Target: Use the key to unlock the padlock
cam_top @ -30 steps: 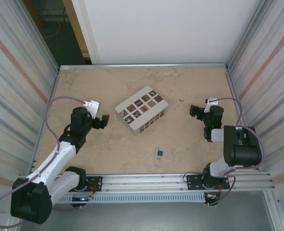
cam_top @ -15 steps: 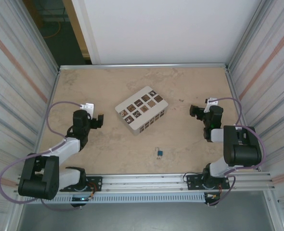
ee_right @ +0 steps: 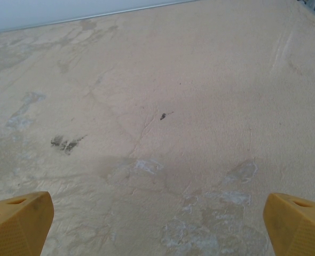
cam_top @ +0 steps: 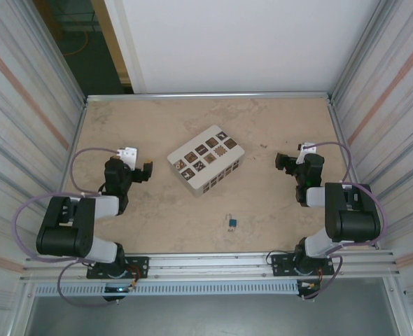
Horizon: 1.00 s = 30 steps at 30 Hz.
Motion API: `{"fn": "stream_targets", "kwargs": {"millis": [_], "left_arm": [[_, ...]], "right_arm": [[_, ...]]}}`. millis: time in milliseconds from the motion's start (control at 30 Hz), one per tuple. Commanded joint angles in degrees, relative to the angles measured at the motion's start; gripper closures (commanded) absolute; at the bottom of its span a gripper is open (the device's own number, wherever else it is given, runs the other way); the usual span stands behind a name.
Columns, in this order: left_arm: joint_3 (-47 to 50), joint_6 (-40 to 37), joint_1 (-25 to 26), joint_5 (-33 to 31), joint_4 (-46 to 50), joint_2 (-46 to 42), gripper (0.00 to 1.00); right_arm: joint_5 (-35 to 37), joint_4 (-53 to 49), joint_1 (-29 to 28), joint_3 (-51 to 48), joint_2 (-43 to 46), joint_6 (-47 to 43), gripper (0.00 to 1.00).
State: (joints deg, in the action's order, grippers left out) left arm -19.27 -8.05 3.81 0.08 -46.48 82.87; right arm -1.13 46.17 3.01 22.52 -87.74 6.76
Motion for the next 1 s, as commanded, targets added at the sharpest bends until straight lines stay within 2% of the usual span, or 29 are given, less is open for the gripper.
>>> {"fn": "stream_targets", "kwargs": {"millis": [0,33,167,233,967], "left_arm": [[2.0,1.5,-1.0,2.3,-10.3,3.1,0.01],[1.9,1.4,-1.0,2.3,-11.6,3.9,0.01],[-2.8,2.9,-1.1,-1.1,-1.9,3.9,0.01],[-4.3,4.7,-3.4,1.8,1.2,3.7,0.01],[-4.3,4.3,-2.6,0.6,1.2,3.7,0.01]], "right_arm": [[1.2,-0.3,-0.3,0.8,-0.5,-1.6,0.01],[1.1,-0.2,-0.3,0.8,-0.6,-1.6,0.01],[1.2,-0.4,-0.3,0.9,-0.6,-1.6,0.01],[1.2,-0.4,-0.4,0.9,-0.6,-1.6,0.01],[1.5,-1.0,-0.6,1.3,-0.8,-1.7,0.01]]}}
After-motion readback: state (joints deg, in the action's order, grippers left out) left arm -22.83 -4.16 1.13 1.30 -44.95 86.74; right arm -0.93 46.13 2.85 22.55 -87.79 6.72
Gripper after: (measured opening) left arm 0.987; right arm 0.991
